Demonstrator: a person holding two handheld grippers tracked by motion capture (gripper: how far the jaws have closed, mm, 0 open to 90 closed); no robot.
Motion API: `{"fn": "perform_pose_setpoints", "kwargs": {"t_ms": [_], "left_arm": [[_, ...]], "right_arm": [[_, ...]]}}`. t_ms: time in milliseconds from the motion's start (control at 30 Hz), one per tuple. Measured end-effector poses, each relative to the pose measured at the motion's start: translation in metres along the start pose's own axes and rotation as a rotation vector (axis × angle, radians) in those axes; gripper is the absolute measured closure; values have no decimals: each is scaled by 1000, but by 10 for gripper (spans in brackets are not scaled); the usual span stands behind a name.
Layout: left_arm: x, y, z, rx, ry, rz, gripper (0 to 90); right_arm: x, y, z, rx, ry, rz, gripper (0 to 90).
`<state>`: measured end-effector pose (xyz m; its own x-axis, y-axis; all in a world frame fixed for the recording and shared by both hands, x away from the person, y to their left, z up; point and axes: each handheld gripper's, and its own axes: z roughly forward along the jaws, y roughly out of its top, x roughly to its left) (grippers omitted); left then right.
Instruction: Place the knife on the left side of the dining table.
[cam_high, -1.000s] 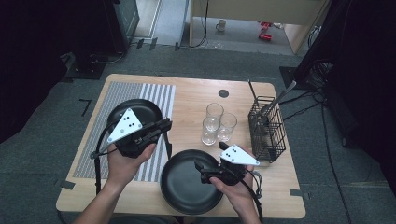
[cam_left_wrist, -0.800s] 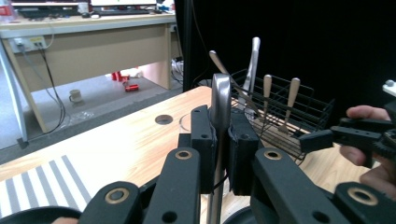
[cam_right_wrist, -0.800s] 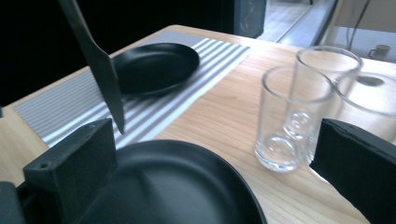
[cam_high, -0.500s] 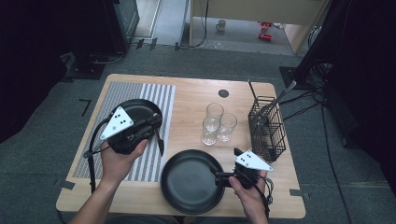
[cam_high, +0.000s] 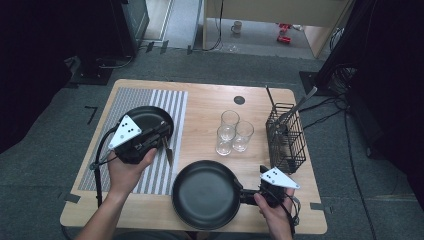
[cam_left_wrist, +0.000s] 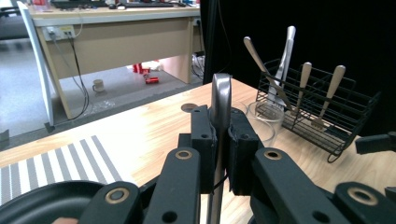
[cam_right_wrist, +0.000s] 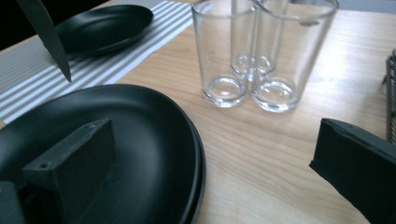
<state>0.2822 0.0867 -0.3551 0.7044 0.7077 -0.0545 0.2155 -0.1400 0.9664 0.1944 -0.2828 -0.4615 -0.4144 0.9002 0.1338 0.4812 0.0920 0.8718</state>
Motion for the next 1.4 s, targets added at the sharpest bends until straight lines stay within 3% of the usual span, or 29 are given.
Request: {"fn": "perform_pose_setpoints", "kwargs": {"t_ms": [200, 900, 1200, 1400], "left_arm": [[2, -6, 4, 6, 4, 0, 850], [3, -21, 10, 25, -11, -13, 850], [5, -25, 8, 19, -9, -19, 850], [9, -28, 2, 7, -2, -33, 849]], "right_arm": [[-13, -17, -5, 14, -23, 38, 1], [-47, -46, -6, 95, -74, 67, 2], [-63, -53, -9, 127, -118, 75, 2], [-73, -60, -8, 178, -158, 79, 2]]}}
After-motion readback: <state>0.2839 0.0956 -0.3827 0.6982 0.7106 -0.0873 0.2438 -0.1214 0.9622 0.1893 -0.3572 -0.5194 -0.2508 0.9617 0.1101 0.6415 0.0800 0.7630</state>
